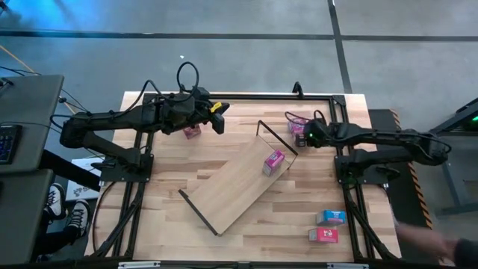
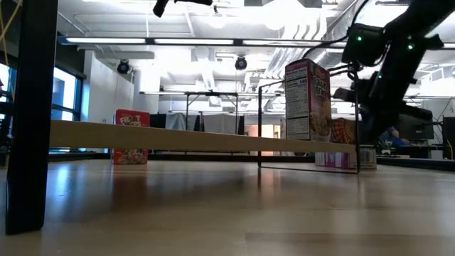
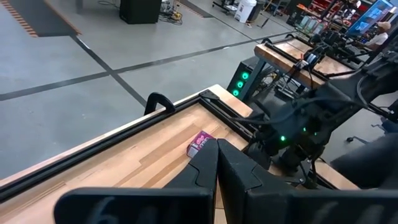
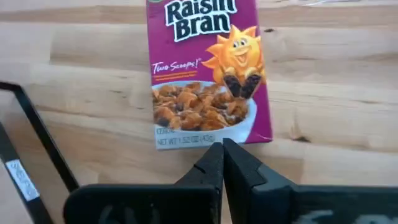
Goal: Stack cereal on shelf
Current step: Put the purple cereal box on the shelf aligned with the other purple cereal box
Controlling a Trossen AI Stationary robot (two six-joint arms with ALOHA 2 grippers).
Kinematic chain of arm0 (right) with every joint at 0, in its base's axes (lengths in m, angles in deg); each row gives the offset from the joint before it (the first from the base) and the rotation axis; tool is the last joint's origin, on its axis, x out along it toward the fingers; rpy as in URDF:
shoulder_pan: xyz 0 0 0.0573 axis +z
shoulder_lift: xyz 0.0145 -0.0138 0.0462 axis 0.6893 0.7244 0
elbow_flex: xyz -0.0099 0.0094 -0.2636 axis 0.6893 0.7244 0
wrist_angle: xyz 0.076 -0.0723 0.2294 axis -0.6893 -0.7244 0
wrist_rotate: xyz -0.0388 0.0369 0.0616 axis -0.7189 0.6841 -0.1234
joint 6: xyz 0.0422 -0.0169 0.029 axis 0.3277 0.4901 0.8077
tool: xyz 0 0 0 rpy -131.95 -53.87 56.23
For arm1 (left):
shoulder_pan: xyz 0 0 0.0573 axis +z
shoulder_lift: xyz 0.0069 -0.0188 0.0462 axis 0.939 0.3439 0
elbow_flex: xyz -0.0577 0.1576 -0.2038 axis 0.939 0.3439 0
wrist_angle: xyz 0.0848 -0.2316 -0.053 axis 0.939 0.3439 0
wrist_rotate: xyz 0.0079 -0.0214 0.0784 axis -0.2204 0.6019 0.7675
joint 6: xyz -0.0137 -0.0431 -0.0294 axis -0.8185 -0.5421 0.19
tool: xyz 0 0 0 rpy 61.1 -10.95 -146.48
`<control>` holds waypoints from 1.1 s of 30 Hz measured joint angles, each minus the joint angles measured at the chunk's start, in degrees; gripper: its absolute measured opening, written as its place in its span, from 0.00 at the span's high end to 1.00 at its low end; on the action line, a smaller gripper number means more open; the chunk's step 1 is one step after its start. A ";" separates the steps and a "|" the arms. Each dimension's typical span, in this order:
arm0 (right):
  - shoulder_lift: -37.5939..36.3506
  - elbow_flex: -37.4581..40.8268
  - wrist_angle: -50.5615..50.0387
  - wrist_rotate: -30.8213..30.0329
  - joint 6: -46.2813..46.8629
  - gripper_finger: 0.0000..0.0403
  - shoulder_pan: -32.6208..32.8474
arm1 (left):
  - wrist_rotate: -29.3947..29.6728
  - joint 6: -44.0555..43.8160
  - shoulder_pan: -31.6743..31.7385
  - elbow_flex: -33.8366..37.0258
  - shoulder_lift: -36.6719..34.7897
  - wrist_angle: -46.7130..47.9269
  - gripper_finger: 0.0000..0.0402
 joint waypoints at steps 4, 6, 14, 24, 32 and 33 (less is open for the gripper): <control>-0.04 1.45 4.89 -4.07 3.51 1.00 4.33 | 0.02 -0.02 0.01 0.00 0.00 -0.04 1.00; -0.15 1.43 5.73 -6.25 3.99 1.00 6.13 | 0.02 -0.02 0.01 0.00 0.00 -0.04 1.00; 0.17 1.58 -0.23 -15.61 8.99 1.00 10.36 | 0.01 -0.20 0.01 0.00 0.00 -0.93 1.00; 1.64 5.32 7.31 -15.34 9.94 1.00 11.07 | 0.02 -0.20 -0.10 0.00 0.00 -2.69 1.00; 1.62 5.32 11.01 -16.28 6.38 1.00 11.05 | 0.02 -0.23 -0.10 0.00 0.00 -2.64 1.00; 1.62 5.32 11.01 -16.61 6.32 1.00 11.05 | 0.02 -0.26 -0.12 0.00 0.00 -2.64 1.00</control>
